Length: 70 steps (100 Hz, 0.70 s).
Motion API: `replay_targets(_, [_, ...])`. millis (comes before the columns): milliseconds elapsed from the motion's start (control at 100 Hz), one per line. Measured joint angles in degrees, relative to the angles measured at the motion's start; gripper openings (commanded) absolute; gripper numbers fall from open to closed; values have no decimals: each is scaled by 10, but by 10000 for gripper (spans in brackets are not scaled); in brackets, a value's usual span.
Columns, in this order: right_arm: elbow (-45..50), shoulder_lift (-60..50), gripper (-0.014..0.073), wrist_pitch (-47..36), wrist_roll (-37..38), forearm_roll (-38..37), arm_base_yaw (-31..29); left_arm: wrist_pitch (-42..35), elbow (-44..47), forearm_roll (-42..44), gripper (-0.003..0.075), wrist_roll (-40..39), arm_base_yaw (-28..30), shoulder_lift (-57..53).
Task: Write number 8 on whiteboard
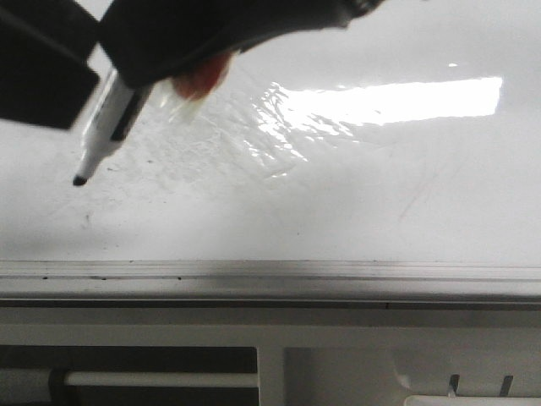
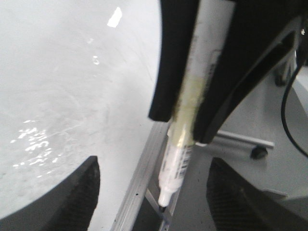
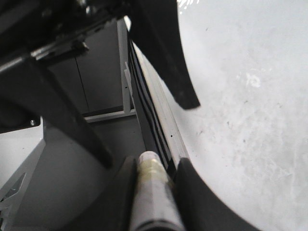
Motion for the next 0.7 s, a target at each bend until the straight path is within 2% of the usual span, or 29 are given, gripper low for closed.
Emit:
replay_targets(220, [77,-85,-40,-49,0,-41,0,-1,51,1,419,-93,65,-150])
replay_targets(440, [91,-114,-42,-103,0,-219,-21,-13,136,-18,419,-123,108,-262])
replay_targets(600, [40,-113,-42,-21,0,-335,-79,-52,173,-72,419,-124,116,-284])
replay_targets(700, [16,-113,-42,47,19,-366,-129,-73,180,-94,419,-124,116,-285])
